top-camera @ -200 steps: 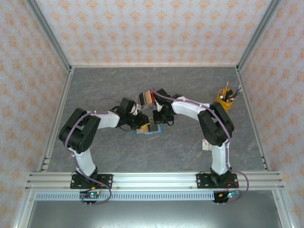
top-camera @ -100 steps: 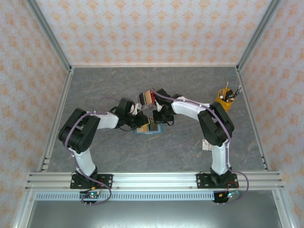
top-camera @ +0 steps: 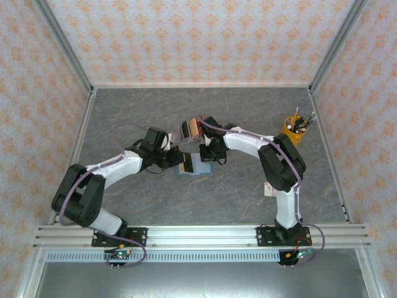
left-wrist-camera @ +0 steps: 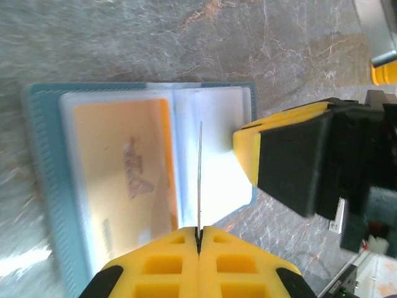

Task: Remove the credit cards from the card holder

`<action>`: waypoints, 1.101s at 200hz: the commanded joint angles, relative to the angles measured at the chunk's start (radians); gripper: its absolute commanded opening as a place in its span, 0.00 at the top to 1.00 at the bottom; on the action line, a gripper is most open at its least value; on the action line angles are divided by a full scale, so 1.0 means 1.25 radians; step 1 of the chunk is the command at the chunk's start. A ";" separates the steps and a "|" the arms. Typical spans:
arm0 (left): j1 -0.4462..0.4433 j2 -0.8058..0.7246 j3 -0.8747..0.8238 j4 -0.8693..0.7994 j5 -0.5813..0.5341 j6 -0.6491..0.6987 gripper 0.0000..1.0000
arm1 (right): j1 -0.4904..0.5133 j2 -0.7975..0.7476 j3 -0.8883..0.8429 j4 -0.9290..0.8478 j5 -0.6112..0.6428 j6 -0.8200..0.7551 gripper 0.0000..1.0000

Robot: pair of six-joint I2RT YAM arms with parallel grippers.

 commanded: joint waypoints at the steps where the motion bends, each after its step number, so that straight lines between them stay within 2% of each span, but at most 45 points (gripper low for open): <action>1: 0.004 -0.092 0.004 -0.166 -0.103 0.039 1.00 | -0.003 -0.037 -0.024 -0.009 0.032 0.021 0.79; 46: 0.003 -0.213 0.100 -0.385 -0.266 0.036 1.00 | -0.003 -0.166 -0.058 0.062 0.036 0.089 0.61; 69: -0.007 -0.217 0.158 -0.459 -0.329 0.018 1.00 | -0.003 -0.242 -0.107 0.094 0.062 0.115 0.48; 89: -0.037 -0.192 0.216 -0.496 -0.383 0.004 1.00 | -0.003 -0.312 -0.159 0.107 0.123 0.130 0.36; 152: -0.157 0.061 0.528 -0.623 -0.617 -0.067 1.00 | -0.003 -0.496 -0.336 0.147 0.273 0.136 0.04; 168: -0.170 0.136 0.619 -0.644 -0.665 -0.072 1.00 | -0.003 -0.530 -0.373 0.159 0.278 0.133 0.00; 220: -0.162 0.349 0.828 -0.642 -0.710 -0.060 1.00 | -0.004 -0.552 -0.426 0.158 0.272 0.143 0.00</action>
